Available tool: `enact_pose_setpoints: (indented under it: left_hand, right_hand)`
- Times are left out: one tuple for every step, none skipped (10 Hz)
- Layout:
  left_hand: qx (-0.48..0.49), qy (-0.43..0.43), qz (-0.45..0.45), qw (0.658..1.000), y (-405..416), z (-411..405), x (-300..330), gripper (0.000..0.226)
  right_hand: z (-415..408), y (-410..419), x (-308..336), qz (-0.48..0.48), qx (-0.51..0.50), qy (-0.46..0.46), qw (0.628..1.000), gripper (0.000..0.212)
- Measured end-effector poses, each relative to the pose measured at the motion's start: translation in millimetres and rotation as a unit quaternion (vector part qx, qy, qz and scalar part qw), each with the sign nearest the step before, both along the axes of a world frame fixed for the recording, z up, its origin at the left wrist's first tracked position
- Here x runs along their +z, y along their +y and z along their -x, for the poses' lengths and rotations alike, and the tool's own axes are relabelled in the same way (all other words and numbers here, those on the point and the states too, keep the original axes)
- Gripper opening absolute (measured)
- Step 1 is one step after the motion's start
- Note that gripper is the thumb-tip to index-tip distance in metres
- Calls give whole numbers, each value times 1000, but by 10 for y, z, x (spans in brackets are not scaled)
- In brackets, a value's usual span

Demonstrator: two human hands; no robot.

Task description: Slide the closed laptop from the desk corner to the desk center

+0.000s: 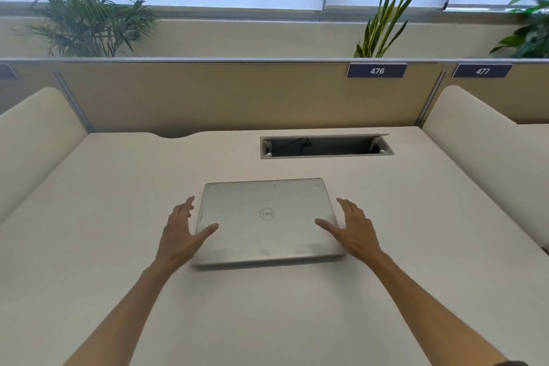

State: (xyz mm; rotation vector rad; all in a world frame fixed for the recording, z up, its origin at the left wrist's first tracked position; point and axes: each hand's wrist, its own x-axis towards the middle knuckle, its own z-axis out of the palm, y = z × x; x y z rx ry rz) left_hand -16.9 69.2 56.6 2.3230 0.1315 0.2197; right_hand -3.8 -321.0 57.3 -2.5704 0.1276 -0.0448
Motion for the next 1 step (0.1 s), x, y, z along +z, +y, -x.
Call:
enact_pose_setpoints:
  left_hand:
    - [-8,-69,-62,996,-76,-170,270,83]
  right_hand:
    - [-147,8,201,16,-4,-46,999,100]
